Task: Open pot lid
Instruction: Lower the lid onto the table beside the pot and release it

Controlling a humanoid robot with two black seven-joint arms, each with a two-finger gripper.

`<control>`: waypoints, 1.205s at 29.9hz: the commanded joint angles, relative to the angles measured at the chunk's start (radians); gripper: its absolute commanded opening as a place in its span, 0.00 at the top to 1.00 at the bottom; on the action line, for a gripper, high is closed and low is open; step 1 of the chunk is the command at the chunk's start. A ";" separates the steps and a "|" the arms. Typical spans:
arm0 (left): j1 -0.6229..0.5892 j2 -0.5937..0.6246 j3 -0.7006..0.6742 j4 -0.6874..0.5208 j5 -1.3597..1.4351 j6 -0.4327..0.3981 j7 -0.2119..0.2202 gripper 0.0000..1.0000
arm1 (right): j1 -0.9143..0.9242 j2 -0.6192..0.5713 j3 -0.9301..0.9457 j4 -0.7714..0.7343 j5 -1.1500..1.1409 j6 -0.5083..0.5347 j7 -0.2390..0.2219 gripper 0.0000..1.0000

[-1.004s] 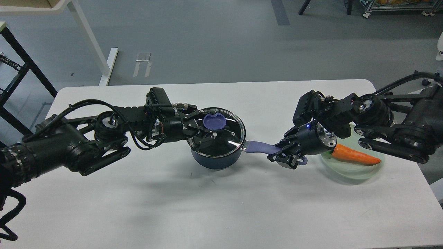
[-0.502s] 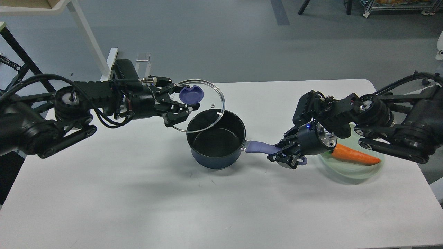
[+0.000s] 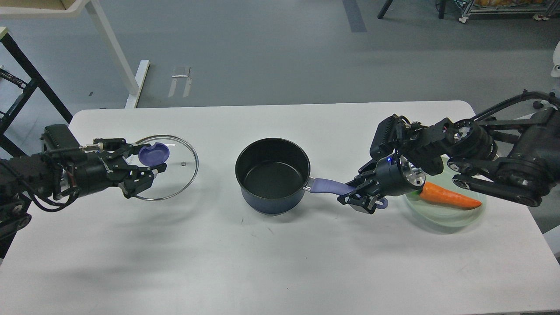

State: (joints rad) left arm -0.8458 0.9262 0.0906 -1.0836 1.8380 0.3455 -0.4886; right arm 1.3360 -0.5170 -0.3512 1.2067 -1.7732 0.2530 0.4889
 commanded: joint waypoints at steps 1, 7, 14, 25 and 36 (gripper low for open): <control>0.042 -0.006 -0.002 0.007 -0.002 0.016 0.000 0.58 | 0.000 0.000 0.000 -0.001 0.000 0.000 0.000 0.66; 0.086 -0.024 -0.005 0.059 -0.003 0.033 0.000 0.55 | 0.000 -0.002 0.000 -0.001 0.001 0.000 0.000 0.66; 0.117 -0.040 -0.005 0.085 -0.002 0.050 0.000 0.49 | 0.000 -0.002 0.000 -0.001 0.001 0.000 0.000 0.66; 0.139 -0.041 -0.009 0.086 -0.003 0.052 0.000 0.17 | 0.000 0.000 0.000 -0.007 0.001 0.000 0.000 0.66; 0.111 -0.006 -0.067 -0.022 -0.297 0.014 0.000 0.01 | 0.000 0.002 0.000 -0.007 0.001 0.000 0.000 0.64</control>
State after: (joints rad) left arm -0.7191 0.9089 0.0510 -1.0458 1.6889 0.3861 -0.4884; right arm 1.3361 -0.5146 -0.3514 1.1994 -1.7717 0.2531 0.4884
